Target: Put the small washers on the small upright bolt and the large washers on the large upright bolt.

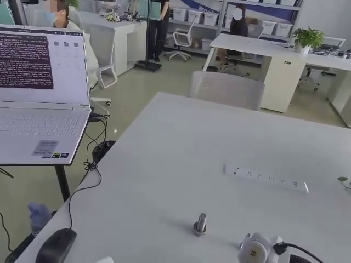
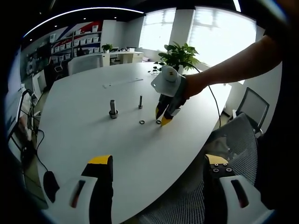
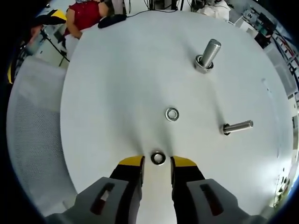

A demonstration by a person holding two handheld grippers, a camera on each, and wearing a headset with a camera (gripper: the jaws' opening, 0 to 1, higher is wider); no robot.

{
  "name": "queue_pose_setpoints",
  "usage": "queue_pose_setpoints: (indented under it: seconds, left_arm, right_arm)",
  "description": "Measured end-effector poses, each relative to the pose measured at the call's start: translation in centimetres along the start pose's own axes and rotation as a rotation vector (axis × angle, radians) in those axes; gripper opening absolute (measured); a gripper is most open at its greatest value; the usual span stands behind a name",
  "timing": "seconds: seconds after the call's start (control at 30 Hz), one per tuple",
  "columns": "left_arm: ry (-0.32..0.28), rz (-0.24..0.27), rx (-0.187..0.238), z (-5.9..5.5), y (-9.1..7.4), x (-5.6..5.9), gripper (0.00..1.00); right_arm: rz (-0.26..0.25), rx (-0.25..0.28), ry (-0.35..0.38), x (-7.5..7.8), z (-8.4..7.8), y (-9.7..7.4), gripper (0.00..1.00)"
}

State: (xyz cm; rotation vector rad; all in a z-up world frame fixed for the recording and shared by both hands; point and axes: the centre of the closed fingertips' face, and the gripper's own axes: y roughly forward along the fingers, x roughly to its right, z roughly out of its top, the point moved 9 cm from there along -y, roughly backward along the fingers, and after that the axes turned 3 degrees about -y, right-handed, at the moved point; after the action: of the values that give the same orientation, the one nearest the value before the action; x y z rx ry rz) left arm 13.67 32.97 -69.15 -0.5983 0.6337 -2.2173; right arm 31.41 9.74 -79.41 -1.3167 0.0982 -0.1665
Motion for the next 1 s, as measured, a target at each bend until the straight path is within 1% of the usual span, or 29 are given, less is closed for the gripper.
queue_pose_setpoints:
  seconds: [0.17,0.3,0.47,0.53,0.63,0.77,0.9,1.0]
  left_arm:
    - [0.007,-0.001,-0.001,0.03,-0.19,0.16,0.79]
    - [0.009,0.002,-0.001,0.12,-0.21,0.02,0.78]
    - [0.008,0.007,0.003,0.23,-0.26,-0.06,0.78]
    - [0.012,0.01,-0.002,0.2,-0.27,-0.14,0.78]
    - [0.012,0.011,-0.001,0.25,-0.34,-0.14,0.78]
    - [0.018,0.012,-0.002,0.32,-0.44,-0.15,0.78]
    - [0.018,0.013,0.0,0.34,-0.51,-0.11,0.77]
    - [0.021,0.014,-0.006,0.19,-0.55,-0.13,0.77]
  right_arm:
    - [0.004,0.004,-0.008,0.1,-0.04,-0.04,0.22]
    - [0.004,-0.003,-0.017,0.46,-0.16,-0.06,0.15]
    - [-0.006,-0.011,-0.032,0.17,-0.05,-0.09,0.15]
    - [-0.005,-0.015,-0.02,0.12,-0.07,-0.09,0.14]
    - [-0.015,-0.017,-0.024,0.13,-0.05,0.01,0.14]
    - [-0.002,-0.015,0.008,0.52,-0.04,0.07,0.13]
    - [0.005,-0.02,-0.002,0.32,0.02,-0.07,0.13]
    - [0.006,-0.02,-0.004,0.35,-0.01,0.0,0.13]
